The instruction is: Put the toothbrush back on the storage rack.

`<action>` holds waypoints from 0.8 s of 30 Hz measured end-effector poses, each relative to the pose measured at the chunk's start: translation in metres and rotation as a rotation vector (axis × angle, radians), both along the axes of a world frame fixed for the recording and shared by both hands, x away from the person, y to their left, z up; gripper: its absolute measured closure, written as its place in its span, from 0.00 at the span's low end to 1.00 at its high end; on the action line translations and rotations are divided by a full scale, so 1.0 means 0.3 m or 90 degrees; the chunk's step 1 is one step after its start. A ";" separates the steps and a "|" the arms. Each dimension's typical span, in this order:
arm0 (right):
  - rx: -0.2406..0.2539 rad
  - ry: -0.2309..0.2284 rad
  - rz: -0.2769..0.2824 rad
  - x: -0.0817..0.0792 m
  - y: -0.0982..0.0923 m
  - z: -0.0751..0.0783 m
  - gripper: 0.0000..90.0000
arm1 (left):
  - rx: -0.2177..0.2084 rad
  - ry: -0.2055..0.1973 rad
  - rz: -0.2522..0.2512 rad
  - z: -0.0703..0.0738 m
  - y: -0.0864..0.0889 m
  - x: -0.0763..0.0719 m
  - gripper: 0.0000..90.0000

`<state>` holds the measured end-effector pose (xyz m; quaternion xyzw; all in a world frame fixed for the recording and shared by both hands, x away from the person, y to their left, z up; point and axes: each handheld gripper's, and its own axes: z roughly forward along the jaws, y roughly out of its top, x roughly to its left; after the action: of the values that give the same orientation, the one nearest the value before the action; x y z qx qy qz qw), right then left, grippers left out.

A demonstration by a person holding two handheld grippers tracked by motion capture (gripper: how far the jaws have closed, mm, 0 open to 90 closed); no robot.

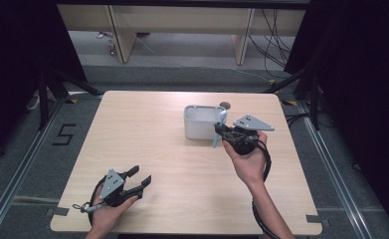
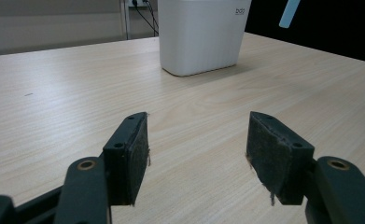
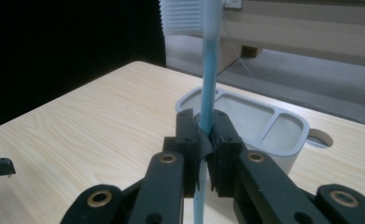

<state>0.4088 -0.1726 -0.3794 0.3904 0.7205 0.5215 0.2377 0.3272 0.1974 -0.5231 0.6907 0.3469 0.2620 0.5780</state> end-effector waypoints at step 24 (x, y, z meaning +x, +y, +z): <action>-0.002 -0.022 -0.020 0.068 -0.018 0.063 0.94 | 0.000 0.001 -0.001 0.000 -0.001 -0.001 0.42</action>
<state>0.4293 -0.1779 -0.3604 0.3921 0.7107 0.5235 0.2589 0.3270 0.1971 -0.5230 0.6910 0.3467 0.2608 0.5782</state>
